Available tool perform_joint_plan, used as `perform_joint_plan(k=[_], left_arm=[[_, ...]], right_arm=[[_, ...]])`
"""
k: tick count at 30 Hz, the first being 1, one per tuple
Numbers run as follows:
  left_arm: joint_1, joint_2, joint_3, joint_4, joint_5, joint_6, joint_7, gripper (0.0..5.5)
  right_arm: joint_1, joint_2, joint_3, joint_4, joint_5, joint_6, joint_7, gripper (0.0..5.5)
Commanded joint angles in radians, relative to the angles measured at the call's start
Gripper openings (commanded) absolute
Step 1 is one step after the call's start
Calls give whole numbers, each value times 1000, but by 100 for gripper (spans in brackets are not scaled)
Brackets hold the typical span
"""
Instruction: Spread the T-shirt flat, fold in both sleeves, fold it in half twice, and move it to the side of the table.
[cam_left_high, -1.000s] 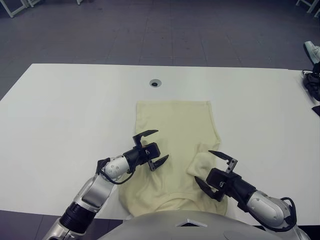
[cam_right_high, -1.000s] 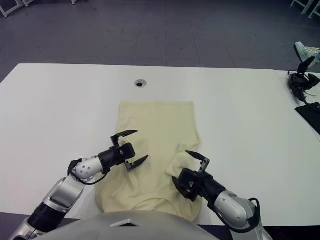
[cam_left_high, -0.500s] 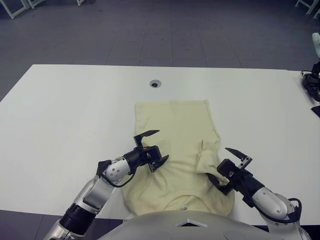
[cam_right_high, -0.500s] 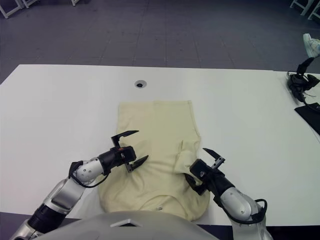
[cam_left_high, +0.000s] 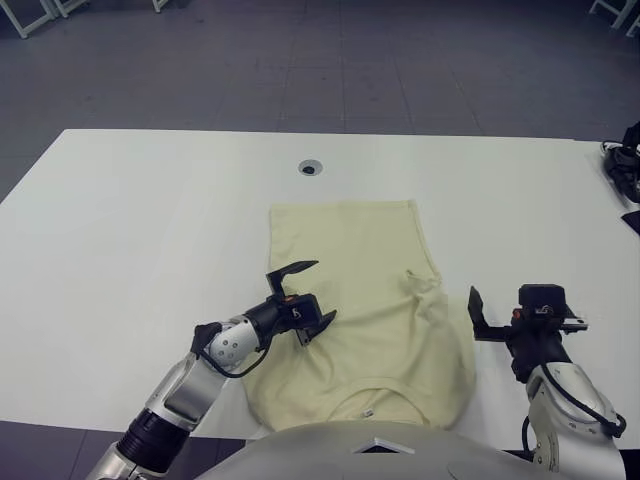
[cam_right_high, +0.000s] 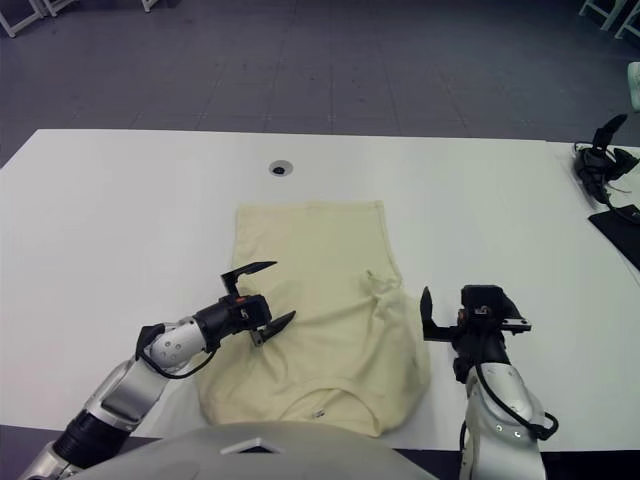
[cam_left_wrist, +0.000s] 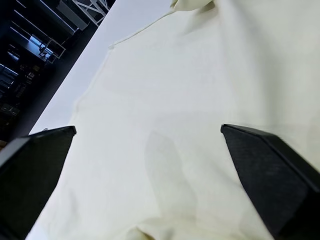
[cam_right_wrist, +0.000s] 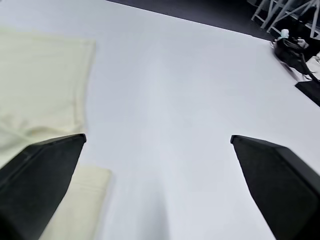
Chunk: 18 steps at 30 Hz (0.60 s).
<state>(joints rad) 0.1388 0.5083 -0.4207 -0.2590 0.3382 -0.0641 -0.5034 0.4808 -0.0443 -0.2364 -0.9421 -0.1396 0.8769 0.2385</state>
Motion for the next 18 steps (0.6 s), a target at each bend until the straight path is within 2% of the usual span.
perform_joint_plan(k=[1, 5, 8, 11, 18], left_arm=[[38, 42, 2, 26, 47, 41, -17, 540], [36, 40, 5, 24, 56, 46, -10, 540], [28, 39, 5, 29, 63, 44, -3, 540], [24, 30, 6, 26, 66, 48, 7, 540], [18, 25, 11, 22, 67, 48, 15, 540]], right_arm=[[8, -14, 10, -45, 19, 51, -8, 538], [-29, -112, 76, -22, 11, 39, 21, 538], [-48, -254, 166, 11, -42, 2, 54, 538], [-72, -417, 252, 64, -145, -144, 81, 538], [-82, -569, 279, 221, -179, -234, 164, 538]])
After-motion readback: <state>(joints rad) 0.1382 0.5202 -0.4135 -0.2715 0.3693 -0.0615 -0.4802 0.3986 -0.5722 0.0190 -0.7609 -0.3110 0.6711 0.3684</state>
